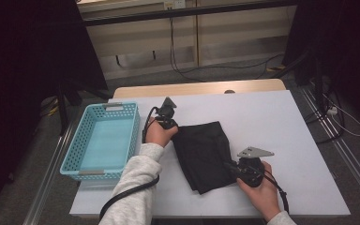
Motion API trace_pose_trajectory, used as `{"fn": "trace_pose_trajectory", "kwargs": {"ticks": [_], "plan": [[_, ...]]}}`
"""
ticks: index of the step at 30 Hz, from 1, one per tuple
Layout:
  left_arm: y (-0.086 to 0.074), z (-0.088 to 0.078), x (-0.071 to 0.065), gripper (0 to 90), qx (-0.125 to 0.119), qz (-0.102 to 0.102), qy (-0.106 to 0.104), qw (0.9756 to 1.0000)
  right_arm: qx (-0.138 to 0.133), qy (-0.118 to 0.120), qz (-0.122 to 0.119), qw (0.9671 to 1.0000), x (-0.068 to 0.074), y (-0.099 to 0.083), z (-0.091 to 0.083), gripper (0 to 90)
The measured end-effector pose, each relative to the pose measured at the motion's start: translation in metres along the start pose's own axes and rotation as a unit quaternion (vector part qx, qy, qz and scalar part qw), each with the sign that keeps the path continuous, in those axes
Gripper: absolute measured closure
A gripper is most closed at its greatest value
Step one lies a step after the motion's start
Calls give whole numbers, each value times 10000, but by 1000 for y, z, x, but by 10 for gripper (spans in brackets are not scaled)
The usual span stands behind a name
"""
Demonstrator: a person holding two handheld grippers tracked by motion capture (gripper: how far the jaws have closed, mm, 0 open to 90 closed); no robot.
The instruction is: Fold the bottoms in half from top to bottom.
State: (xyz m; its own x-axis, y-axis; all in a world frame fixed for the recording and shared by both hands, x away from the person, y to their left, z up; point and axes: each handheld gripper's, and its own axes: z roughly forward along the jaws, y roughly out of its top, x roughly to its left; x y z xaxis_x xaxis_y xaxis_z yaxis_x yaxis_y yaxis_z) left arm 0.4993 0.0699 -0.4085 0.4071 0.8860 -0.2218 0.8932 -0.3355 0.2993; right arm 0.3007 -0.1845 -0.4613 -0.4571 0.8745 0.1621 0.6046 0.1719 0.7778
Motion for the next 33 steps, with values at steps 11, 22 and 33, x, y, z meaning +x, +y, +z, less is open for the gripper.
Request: {"fn": "trace_pose_trajectory", "kwargs": {"ticks": [11,22,33], "plan": [[6,-10,-2,806,266,3,263,9993,-127,104,-73,9998,7,4,-3,796],[12,-25,-1,807,431,65,427,9981,-254,230,-94,9994,13,8,-4,796],[16,-37,1,808,660,99,503,9965,-369,326,-140,9987,21,12,-7,795]]}}
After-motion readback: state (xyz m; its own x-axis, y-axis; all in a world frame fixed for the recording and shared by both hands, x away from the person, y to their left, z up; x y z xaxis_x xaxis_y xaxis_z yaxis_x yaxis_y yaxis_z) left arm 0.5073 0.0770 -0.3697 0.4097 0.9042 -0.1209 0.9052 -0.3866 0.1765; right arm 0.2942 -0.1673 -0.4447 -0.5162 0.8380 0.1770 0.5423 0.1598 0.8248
